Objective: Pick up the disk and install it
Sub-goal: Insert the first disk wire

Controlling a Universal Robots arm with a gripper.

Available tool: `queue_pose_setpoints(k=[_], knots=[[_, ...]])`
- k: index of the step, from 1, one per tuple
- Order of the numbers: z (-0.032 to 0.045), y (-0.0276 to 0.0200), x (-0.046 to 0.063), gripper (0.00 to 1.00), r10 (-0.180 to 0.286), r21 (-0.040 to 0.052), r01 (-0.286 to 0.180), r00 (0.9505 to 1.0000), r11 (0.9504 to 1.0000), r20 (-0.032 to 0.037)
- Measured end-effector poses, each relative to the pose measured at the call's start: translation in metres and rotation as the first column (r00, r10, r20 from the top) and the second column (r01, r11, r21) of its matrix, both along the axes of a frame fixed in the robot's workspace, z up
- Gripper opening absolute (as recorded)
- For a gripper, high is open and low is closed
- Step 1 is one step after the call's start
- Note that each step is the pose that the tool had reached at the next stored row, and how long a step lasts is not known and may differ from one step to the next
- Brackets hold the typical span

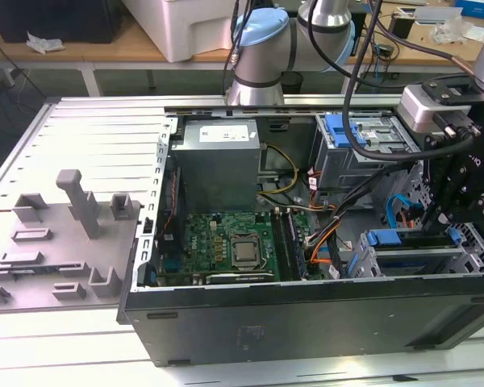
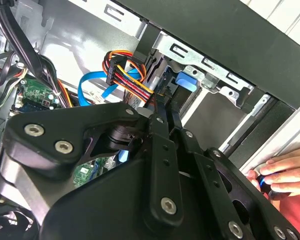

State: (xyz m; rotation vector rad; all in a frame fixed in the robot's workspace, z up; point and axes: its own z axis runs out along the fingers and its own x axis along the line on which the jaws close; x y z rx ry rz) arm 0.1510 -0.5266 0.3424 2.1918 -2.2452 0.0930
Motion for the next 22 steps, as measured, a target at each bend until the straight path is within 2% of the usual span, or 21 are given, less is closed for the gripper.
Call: queue_pose_setpoints(k=[9,22], knots=[[0.0026,0.0000,0.0000,0.16,0.000,0.0001,0.000,1.0000,1.0000,0.0000],[0.0026,0.0000,0.0000,0.16,0.004,0.0007,-0.004,1.0000,1.0000,0.0000]])
